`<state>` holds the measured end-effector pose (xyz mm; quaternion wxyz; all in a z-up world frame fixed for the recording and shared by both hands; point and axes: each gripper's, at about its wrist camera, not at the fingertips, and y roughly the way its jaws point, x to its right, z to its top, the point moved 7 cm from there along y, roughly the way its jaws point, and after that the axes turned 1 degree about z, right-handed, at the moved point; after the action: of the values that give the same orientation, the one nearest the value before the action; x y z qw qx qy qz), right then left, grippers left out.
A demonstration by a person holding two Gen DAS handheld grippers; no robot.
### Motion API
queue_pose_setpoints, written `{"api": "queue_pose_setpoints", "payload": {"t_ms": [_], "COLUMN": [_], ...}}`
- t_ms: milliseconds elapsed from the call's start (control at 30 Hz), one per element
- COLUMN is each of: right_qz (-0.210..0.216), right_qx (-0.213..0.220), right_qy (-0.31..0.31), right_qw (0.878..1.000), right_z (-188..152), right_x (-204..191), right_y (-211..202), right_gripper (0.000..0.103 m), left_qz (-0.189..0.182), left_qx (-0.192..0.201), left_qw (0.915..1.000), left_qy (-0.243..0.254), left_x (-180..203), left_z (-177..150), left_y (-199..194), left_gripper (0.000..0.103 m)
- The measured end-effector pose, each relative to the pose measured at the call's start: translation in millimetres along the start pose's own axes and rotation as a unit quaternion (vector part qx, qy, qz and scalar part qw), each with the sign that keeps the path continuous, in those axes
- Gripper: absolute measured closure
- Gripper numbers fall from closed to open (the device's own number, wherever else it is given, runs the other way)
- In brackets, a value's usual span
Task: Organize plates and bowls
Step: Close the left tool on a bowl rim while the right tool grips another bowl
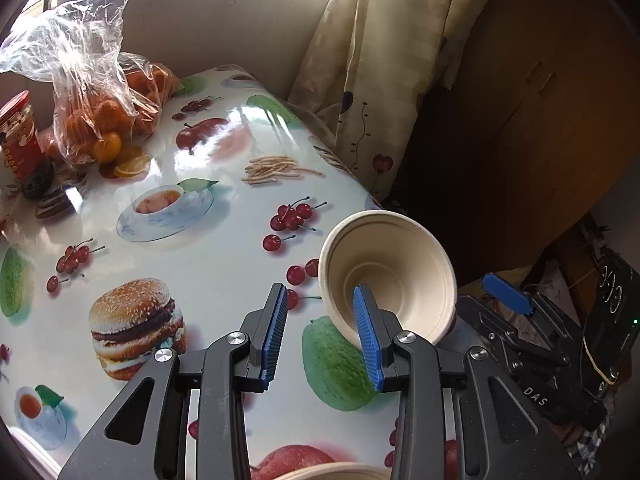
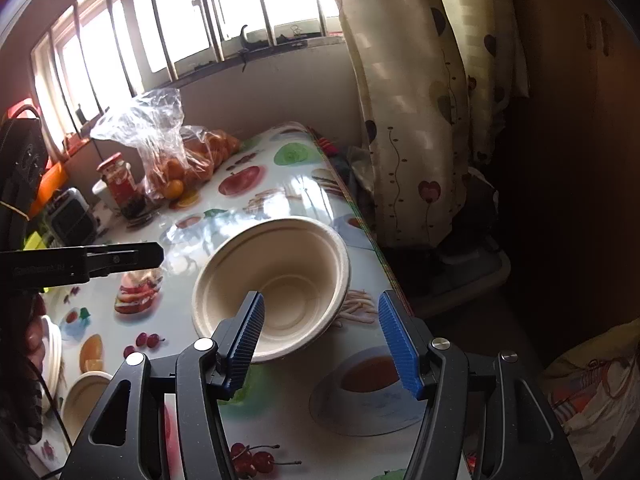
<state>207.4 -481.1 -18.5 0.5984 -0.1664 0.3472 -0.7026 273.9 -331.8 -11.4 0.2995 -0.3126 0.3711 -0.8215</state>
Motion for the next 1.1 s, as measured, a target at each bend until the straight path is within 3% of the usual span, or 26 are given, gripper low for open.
{"api": "queue_pose_setpoints", "payload": {"t_ms": [167,233,433,933,1100], "right_qz": [0.006,0.006,0.009,0.011,0.009], "right_qx": [-0.01,-0.014,-0.022,-0.027,-0.026], "right_qy": [0.008,0.011,0.017,0.023,0.023], "right_qw": [1.0,1.0,1.0,0.999,0.999], "right_z": [0.3,-0.5,-2.1,-1.4,-2.0], "right_x": [4.2,5.4,6.5,6.9,7.1], "right_y": [13.9,18.4,28.8,37.3,37.3], "right_gripper": [0.046,0.056,0.065,0.077,0.08], "left_qz": [-0.002,-0.002,-0.005,-0.016,-0.018], "left_qx": [-0.021,-0.025,-0.038,-0.052,-0.053], "left_qw": [0.9998,0.9997,0.9993,0.9985,0.9984], "left_qy": [-0.006,-0.008,-0.003,0.006,0.004], "left_x": [-3.1,-4.3,-3.0,5.4,5.5], "left_z": [0.5,0.9,1.0,-3.2,-3.6], "left_y": [19.1,23.5,34.8,48.4,49.5], "left_gripper": [0.067,0.067,0.068,0.084,0.085]}}
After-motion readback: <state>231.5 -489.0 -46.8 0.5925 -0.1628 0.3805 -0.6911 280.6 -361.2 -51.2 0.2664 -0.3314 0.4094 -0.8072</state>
